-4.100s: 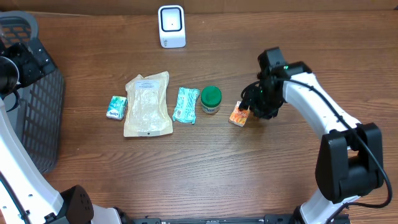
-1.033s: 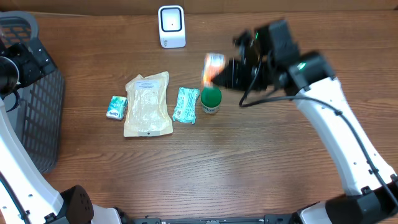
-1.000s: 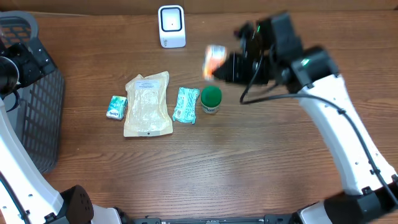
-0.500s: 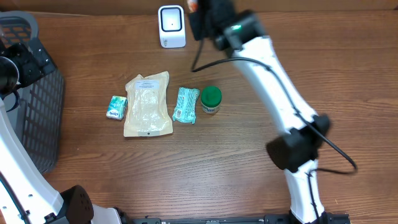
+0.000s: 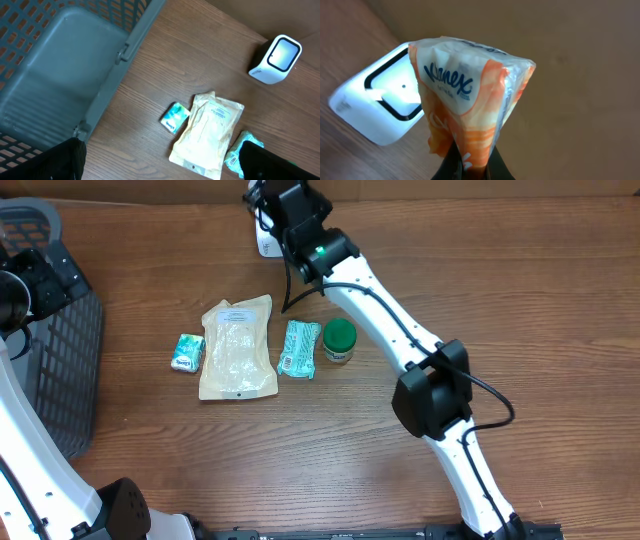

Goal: Scan the item barcode
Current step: 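Lift the tissue pack and carry it to the scanner with the right gripper, then hold the orange tissue pack in front of the scanner window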

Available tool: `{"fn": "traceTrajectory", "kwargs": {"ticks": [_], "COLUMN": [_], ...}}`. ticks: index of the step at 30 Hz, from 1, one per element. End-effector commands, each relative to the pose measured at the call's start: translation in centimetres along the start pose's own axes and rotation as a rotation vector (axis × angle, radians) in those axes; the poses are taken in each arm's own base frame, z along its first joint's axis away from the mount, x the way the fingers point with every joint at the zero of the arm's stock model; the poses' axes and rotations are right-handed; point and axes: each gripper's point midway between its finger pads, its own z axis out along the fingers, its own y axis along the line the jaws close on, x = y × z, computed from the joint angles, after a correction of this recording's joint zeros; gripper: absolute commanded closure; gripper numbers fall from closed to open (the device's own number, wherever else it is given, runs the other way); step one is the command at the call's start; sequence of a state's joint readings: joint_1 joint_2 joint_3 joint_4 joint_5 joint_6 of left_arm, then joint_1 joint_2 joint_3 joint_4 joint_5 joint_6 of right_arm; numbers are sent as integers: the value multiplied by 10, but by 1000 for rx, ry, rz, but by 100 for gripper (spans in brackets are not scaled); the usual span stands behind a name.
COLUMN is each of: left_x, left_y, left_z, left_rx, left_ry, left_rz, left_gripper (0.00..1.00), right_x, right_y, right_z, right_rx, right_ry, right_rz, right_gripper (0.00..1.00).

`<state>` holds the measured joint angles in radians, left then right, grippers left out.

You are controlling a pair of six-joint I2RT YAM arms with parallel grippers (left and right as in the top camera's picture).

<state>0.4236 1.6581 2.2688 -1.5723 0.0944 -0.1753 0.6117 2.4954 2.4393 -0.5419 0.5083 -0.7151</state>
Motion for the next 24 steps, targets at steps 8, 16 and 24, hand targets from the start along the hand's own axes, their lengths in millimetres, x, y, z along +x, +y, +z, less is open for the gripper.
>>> {"fn": "traceTrajectory", "kwargs": {"ticks": [8,16,24], "left_x": [-1,-1,-1], "left_y": [-1,-1,-1], "left_z": [0,0,0], "left_rx": [8,8,8], "left_ry": [-2,-2,-2], "left_rz": [22,22,22], "left_gripper": [0,1,1], "right_x": [1,7,22], "right_y": [48,47,40], "right_z": [46,57,68], "right_rx": [32,69,71], "right_ry": [-53,-44,-15], "right_rz": [-345,-464,-514], "right_gripper": [96,96,96]}}
